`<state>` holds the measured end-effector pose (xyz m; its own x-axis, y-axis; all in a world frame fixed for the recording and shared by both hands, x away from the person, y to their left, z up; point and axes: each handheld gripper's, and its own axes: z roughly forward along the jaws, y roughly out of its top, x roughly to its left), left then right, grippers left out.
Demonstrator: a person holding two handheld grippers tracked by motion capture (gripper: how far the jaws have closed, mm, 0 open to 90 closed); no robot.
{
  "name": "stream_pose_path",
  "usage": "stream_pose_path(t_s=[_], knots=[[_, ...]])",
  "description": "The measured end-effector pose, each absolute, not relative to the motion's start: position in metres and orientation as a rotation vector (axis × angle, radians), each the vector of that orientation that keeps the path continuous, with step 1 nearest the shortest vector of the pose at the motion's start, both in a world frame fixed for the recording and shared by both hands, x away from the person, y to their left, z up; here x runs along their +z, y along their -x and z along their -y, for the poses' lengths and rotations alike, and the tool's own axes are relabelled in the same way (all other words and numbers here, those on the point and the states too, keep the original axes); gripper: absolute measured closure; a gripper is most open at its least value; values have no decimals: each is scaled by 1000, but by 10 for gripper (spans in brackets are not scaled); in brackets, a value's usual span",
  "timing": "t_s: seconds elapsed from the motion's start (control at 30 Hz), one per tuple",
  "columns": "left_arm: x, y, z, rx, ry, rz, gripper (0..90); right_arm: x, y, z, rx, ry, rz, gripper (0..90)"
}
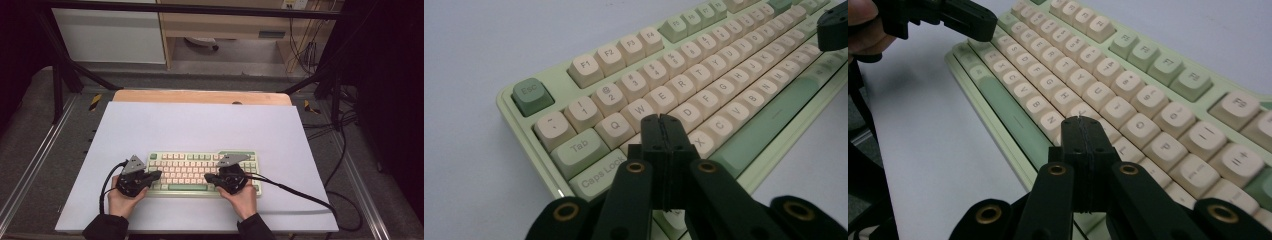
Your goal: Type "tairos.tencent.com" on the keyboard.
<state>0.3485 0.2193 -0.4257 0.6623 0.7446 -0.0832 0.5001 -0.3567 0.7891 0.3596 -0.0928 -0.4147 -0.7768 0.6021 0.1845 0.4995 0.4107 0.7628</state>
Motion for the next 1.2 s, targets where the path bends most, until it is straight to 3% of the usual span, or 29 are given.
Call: stream_pose_path(t_s=[0.37, 1.2], knots=[[-426, -349, -219, 366, -2033, -961, 900, -419, -366, 66, 1312, -969, -2561, 900], [-426, -349, -219, 365, -2032, -962, 900, -435, -368, 54, 1290, -965, -2582, 900]])
